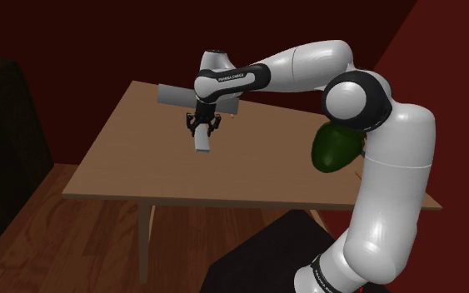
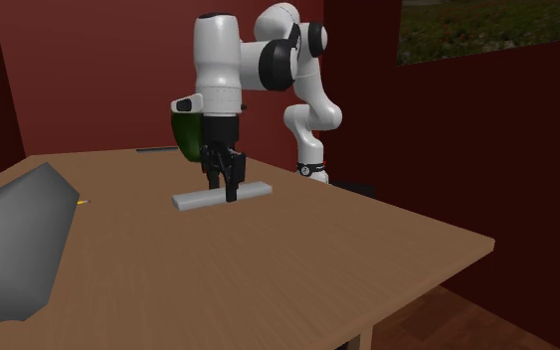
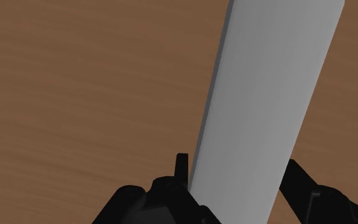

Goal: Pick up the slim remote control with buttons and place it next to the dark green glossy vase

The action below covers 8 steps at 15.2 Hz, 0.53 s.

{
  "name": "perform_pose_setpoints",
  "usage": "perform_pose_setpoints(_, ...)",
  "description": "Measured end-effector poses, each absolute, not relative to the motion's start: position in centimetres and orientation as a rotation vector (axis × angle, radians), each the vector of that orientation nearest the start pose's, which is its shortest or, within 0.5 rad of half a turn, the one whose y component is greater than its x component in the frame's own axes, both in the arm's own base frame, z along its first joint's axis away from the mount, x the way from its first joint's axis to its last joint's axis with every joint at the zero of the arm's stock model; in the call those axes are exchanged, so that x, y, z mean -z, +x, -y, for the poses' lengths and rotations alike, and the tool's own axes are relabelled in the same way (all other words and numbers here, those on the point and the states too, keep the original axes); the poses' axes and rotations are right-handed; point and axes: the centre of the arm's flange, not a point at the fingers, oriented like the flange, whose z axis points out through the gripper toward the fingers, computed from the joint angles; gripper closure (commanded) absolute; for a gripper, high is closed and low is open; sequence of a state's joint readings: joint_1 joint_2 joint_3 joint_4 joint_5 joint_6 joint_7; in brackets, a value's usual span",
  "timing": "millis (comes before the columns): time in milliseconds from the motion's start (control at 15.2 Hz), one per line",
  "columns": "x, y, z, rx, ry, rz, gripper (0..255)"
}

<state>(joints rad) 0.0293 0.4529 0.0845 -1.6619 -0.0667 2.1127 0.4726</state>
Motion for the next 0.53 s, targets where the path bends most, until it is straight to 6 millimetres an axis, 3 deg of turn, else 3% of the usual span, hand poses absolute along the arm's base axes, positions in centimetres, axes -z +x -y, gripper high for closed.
perform_pose_setpoints(528, -38.9, 66.9, -6.6, 0.009, -3.117, -0.523, 255)
